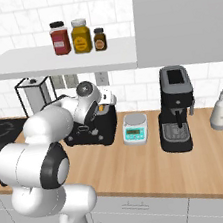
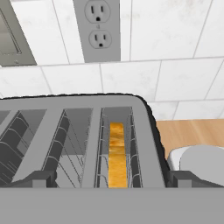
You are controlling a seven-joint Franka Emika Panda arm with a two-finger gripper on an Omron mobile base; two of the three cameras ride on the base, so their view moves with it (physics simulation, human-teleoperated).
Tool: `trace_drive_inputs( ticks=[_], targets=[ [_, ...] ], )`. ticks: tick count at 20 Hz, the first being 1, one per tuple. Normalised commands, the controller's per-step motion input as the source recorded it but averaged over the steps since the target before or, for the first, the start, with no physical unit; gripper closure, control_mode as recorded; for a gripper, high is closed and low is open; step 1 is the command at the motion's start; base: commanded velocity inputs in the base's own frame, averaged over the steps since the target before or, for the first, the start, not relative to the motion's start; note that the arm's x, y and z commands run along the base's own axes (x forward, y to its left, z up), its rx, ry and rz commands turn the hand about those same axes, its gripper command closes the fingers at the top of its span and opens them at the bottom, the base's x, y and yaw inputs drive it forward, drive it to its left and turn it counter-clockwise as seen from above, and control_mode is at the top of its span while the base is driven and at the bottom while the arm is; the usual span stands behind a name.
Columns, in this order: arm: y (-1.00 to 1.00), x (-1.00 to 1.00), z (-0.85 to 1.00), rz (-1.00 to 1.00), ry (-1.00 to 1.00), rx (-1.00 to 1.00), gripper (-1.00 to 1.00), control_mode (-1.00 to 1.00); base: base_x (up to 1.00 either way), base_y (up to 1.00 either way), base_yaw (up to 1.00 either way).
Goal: Start the toaster. Once the lever pops up, take the bread to the plate on the dining counter.
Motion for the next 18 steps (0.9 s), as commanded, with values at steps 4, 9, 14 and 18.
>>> trace_drive_inputs(
  ticks=[4, 9, 14, 18],
  targets=[
    [0.0, 0.0, 0.0, 0.0, 0.0, 0.0, -1.0, -1.0, 0.0, 0.0, 0.0],
    [0.0, 0.0, 0.0, 0.0, 0.0, 0.0, -1.0, -1.0, 0.0, 0.0, 0.0],
    [0.0, 0.0, 0.0, 0.0, 0.0, 0.0, -1.0, -1.0, 0.0, 0.0, 0.0],
    [0.0, 0.0, 0.0, 0.0, 0.0, 0.0, -1.0, -1.0, 0.0, 0.0, 0.0]
  ],
)
